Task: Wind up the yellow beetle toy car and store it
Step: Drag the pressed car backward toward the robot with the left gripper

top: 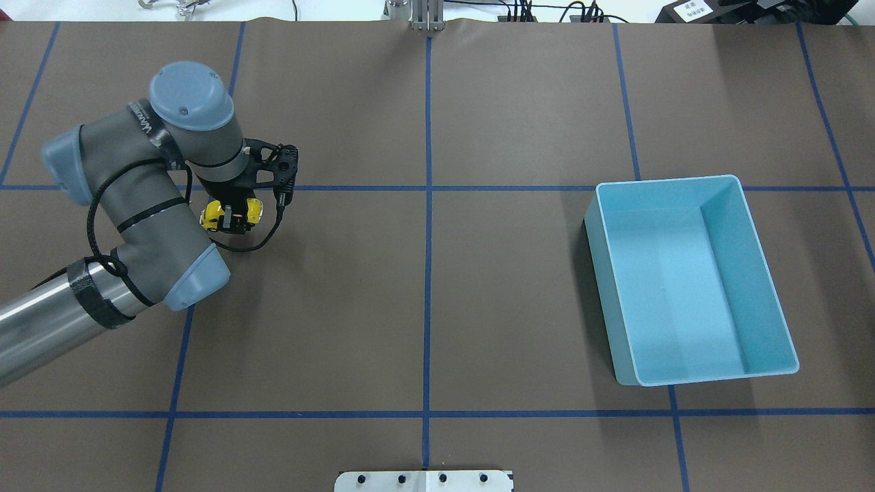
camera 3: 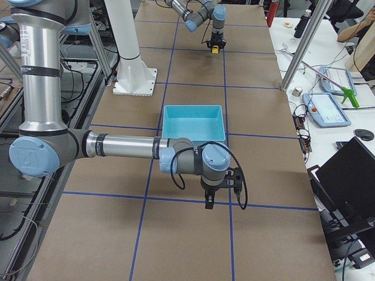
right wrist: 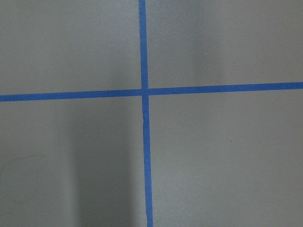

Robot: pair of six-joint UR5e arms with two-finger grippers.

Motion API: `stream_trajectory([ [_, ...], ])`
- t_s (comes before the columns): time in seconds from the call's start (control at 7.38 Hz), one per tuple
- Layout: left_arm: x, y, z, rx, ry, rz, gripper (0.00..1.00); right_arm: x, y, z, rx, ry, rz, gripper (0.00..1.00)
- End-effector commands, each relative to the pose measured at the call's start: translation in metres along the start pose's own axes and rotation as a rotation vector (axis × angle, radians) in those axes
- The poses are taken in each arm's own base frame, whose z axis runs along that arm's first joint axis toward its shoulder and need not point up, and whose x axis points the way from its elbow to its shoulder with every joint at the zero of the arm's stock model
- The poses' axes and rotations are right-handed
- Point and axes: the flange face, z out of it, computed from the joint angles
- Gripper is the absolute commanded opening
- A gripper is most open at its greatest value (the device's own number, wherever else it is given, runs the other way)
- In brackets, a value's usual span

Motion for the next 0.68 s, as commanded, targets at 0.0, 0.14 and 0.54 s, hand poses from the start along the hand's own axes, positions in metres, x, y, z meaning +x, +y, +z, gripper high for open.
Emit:
stream_trajectory([
  [0.0,0.0064,0.0193,0.0152,0.028,-0.015,0.022,0.04,-0.0018,-0.0002,0.0021,-0.005,0.0,-0.005,1.0],
  [0.14,0.0083,0.0256,0.0207,0.046,-0.029,0.034,0.04,-0.0043,-0.0005,0.0048,-0.01,0.0,-0.01,1.0],
  [0.54,0.009,0.0277,0.0218,0.081,-0.061,0.055,0.04,-0.0049,-0.0006,0.0053,-0.011,0.0,-0.011,1.0],
])
